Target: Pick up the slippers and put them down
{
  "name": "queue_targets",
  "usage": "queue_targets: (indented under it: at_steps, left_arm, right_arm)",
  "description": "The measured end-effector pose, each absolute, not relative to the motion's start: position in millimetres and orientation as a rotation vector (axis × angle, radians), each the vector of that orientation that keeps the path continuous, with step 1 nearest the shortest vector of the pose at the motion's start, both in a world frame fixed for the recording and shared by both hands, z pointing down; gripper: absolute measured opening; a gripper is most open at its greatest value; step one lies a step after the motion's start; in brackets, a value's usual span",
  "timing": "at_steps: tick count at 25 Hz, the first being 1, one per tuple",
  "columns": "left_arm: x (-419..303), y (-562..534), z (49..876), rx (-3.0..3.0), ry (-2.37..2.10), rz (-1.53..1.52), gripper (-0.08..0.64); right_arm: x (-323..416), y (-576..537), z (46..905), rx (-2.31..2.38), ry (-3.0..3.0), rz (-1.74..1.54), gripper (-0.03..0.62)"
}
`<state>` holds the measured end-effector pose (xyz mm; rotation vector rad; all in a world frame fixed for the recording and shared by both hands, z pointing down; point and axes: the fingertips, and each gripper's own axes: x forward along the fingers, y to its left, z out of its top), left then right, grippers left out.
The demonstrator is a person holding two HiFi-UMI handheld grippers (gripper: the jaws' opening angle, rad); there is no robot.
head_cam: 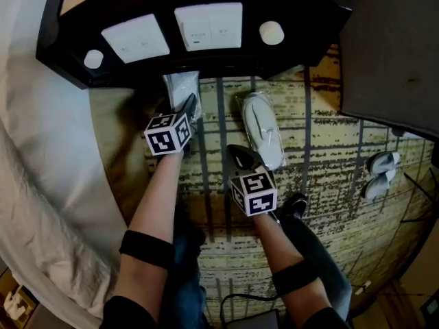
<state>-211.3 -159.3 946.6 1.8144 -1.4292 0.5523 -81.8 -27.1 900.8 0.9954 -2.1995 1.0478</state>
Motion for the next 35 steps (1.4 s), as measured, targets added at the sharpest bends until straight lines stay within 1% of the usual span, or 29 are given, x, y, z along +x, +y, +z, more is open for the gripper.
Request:
queue_targets:
  at_steps: [7,14,22,25,27,29,33,35]
  left_arm:
    - [-223,-201,941,1.805,-1.485,0.441,0.184]
    - [-238,-226,945,1.724,-1.5,0.265,0.184]
    - [-252,-228,959,1.635,-1.521,0.248,0.207]
    - [-260,-227,960,1.613,-1.598,0.315,0.26]
    - [-265,-226,961,1.608,-1.654,0.387,0.351]
    - [-268,-226,959,1.61,-1.691,0.441,0.424]
    - [-273,-225,951,1.62,-1.74,0.515,0.513]
    - [-273,-221,947,1.631,-1.754,0.547,0.522]
  right_arm:
    - [-93,-22,914,0.989,-2.217,1.048,0.002]
    - [-95,-24,921,1.004,-2.229,1.049,0.002]
    - [-90,-26,923,1.029,-2.23,1.037,0.002]
    - [-90,-31,918,1.033,-2.233,1.038,0.002]
    - [-90,-32,915,1.033,-2.234,1.037,0.002]
    - [-90,-31,914,1.032,-2.232,1.033,0.002]
    - [-88,-31,912,1.039,-2.224,1.034,0.002]
    - [-87,-34,905,1.043,-2.226,1.035,0.002]
